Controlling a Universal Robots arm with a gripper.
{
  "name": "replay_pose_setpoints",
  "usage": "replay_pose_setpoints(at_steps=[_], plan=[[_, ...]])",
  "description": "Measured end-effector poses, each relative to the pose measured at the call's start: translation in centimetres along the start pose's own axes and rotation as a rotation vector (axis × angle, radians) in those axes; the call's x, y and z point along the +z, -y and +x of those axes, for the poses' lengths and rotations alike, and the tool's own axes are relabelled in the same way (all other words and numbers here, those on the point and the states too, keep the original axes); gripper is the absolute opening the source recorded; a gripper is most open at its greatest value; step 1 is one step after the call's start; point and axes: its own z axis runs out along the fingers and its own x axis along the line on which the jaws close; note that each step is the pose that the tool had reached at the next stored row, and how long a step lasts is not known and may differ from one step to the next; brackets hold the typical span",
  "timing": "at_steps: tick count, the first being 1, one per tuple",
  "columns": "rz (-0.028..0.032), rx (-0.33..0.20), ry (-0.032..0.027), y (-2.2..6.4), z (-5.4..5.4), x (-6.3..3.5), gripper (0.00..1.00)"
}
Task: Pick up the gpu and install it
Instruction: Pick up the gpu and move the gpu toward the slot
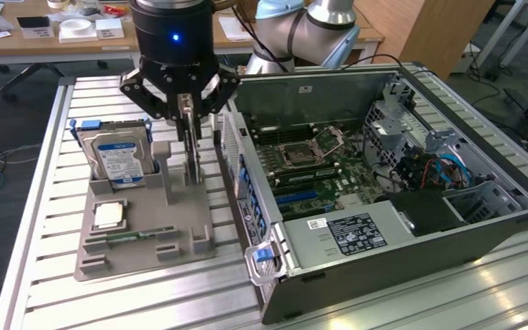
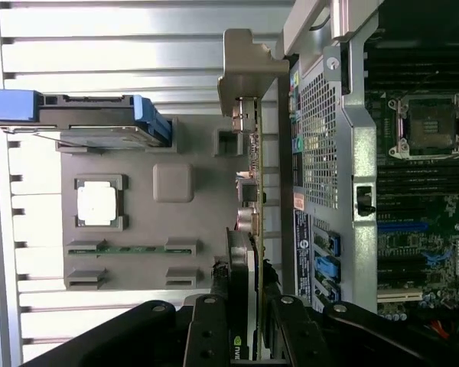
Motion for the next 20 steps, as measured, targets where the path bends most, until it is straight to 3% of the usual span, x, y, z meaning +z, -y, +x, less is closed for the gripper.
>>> replay_pose_setpoints(at_steps=[10, 20], plan=[[0.0000, 0.000, 0.0000, -0.06, -0.1, -1.77, 0.27], [0.0000, 0.000, 0.0000, -0.09, -0.1, -2.66, 0.27]])
